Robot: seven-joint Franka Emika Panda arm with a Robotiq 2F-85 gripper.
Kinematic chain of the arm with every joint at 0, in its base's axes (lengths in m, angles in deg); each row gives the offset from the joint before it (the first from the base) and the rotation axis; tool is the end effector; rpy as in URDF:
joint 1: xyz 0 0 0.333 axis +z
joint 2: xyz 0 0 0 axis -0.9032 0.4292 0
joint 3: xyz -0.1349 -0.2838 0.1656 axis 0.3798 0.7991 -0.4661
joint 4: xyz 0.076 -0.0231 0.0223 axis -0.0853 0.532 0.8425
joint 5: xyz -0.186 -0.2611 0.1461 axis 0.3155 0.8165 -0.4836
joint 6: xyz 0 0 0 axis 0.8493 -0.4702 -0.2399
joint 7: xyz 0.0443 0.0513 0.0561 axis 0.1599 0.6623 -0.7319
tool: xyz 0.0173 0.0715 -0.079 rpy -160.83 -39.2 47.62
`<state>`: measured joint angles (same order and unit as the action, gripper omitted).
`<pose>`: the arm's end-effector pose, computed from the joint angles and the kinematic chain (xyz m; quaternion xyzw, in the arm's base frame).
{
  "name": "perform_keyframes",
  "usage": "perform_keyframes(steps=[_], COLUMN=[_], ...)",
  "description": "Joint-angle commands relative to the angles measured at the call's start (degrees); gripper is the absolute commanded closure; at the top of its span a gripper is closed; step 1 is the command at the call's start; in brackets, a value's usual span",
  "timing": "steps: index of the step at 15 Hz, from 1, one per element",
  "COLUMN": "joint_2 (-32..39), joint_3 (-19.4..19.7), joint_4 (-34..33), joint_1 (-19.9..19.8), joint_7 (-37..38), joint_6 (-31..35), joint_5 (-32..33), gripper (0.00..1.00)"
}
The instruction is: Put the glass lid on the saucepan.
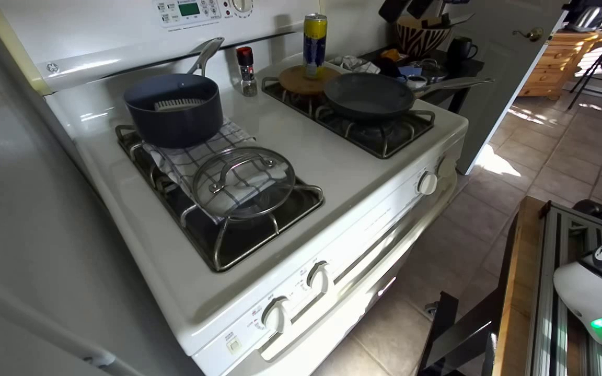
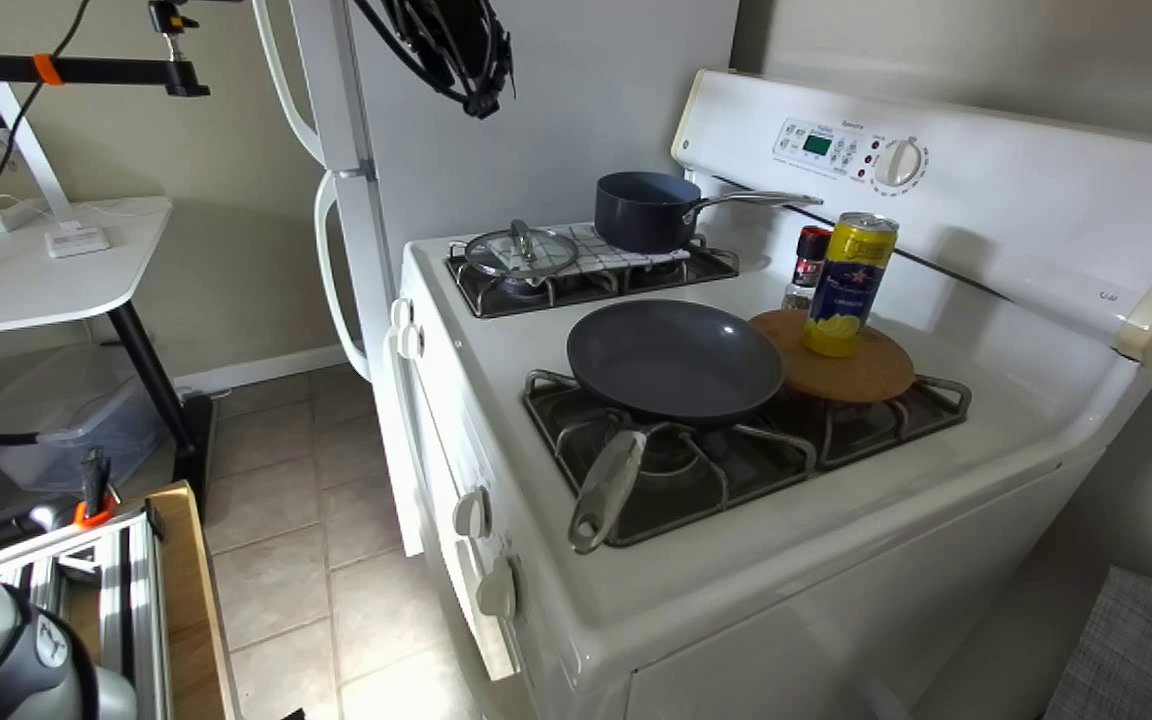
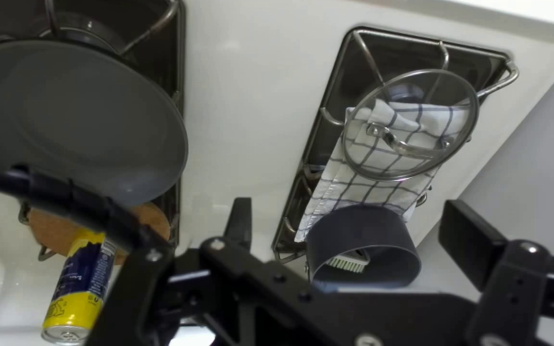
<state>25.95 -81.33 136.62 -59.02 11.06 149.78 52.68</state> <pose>0.3225 0.1025 0.6027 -0.9741 0.0077 -0.2210 0.0477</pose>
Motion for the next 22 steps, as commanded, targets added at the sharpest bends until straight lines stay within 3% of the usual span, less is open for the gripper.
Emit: perform_keyframes(steps=[1,9,17,22], joint_2=[0.17,1.31,15.05,26.96], joint_3=[0.21,0.5,7.75,6.58], joint_4=[-0.08,-0.94,-13.03,-24.32], joint_1=[-0.04,0.8,7.07,8.52], joint_7=[-0.43,-2.56,-29.8,-42.1], joint_6=[0.1,0.24,-5.49,-8.63], joint_5=[-0.04,0.22,-1.76,-2.34], gripper=[0.0,0.0,0.0,0.0])
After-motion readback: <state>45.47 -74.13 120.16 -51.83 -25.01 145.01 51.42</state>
